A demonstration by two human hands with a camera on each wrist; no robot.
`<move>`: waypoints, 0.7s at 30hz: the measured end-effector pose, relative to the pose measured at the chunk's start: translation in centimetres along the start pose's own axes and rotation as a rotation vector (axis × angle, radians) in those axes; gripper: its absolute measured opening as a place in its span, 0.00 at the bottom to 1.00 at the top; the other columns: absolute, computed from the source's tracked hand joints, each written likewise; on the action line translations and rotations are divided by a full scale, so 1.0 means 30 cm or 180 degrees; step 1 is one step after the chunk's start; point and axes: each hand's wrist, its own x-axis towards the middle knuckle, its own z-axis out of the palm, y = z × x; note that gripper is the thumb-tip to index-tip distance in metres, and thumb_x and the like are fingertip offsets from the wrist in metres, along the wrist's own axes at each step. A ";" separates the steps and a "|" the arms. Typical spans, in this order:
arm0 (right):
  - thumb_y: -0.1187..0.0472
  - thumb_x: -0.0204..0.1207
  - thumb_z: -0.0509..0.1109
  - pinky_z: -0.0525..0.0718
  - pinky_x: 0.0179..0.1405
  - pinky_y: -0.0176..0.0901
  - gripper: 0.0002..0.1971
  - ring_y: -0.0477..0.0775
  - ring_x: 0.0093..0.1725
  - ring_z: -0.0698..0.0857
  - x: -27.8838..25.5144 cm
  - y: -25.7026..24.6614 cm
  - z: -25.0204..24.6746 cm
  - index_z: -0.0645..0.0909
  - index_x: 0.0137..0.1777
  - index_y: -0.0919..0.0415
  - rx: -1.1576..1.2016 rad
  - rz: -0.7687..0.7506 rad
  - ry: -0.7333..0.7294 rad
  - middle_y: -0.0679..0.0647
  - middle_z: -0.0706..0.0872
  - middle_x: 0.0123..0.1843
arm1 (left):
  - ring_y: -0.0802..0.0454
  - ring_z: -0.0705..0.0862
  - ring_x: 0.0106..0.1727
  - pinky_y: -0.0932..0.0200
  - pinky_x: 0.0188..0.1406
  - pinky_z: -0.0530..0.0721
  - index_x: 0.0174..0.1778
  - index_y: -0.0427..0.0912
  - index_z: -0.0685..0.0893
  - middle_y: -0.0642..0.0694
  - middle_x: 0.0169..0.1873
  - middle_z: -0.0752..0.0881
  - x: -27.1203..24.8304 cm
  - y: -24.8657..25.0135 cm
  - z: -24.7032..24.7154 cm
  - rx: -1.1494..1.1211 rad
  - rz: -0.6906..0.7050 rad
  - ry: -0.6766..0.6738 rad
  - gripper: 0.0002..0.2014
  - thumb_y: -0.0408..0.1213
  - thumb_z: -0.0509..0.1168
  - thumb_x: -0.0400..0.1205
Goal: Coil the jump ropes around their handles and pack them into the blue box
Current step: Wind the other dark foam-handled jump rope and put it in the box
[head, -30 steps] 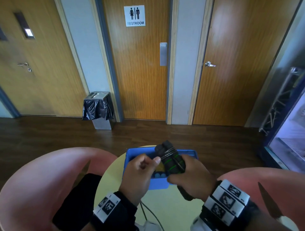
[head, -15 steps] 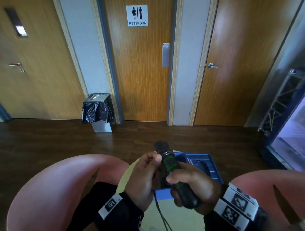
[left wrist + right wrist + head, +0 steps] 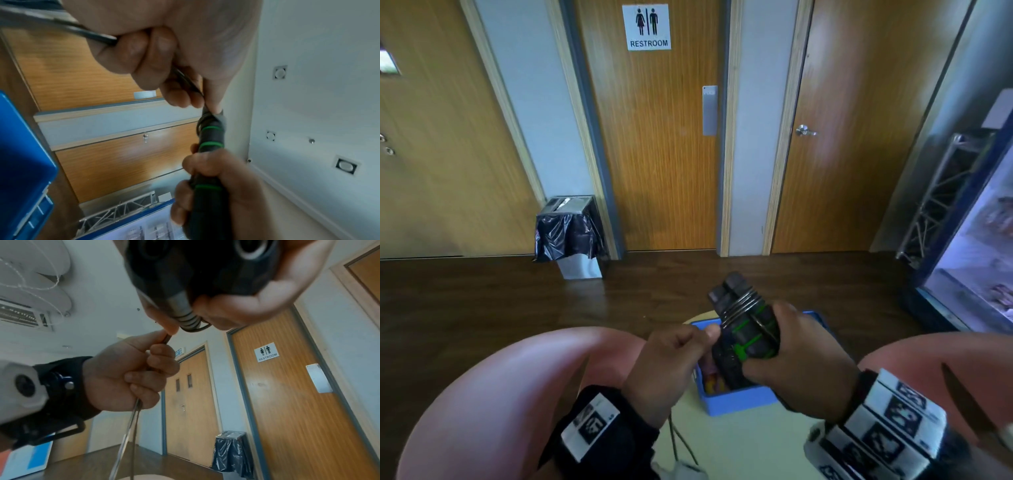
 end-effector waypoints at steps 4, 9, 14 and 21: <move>0.41 0.58 0.77 0.83 0.29 0.46 0.23 0.47 0.32 0.83 0.036 0.034 -0.002 0.71 0.45 0.48 -0.0446 0.0178 0.0143 0.48 0.83 0.37 | 0.63 0.66 0.17 0.72 0.21 0.64 0.22 0.35 0.75 0.55 0.11 0.66 0.031 -0.003 -0.001 0.0134 0.0040 0.0061 0.23 0.40 0.69 0.83; 0.43 0.53 0.75 0.84 0.30 0.50 0.21 0.49 0.30 0.84 0.035 0.051 0.023 0.76 0.43 0.49 0.0149 0.0265 0.0030 0.49 0.85 0.32 | 0.61 0.64 0.16 0.71 0.19 0.62 0.19 0.39 0.73 0.54 0.11 0.66 0.042 -0.062 0.029 -0.0109 -0.0269 -0.0027 0.25 0.43 0.67 0.83; 0.63 0.58 0.73 0.80 0.28 0.41 0.08 0.50 0.28 0.82 0.008 0.005 0.044 0.84 0.38 0.62 0.2066 0.0304 -0.0746 0.55 0.83 0.30 | 0.60 0.65 0.15 0.69 0.18 0.62 0.19 0.43 0.76 0.54 0.13 0.69 0.034 -0.072 0.047 -0.0582 -0.0443 -0.0080 0.23 0.46 0.66 0.81; 0.61 0.55 0.73 0.74 0.23 0.39 0.23 0.56 0.22 0.74 -0.007 0.043 0.062 0.74 0.50 0.66 0.3954 0.1129 -0.2108 0.60 0.75 0.35 | 0.63 0.74 0.19 0.71 0.21 0.71 0.46 0.37 0.81 0.50 0.23 0.79 0.059 -0.082 0.052 -0.1122 -0.0151 -0.0152 0.17 0.48 0.74 0.73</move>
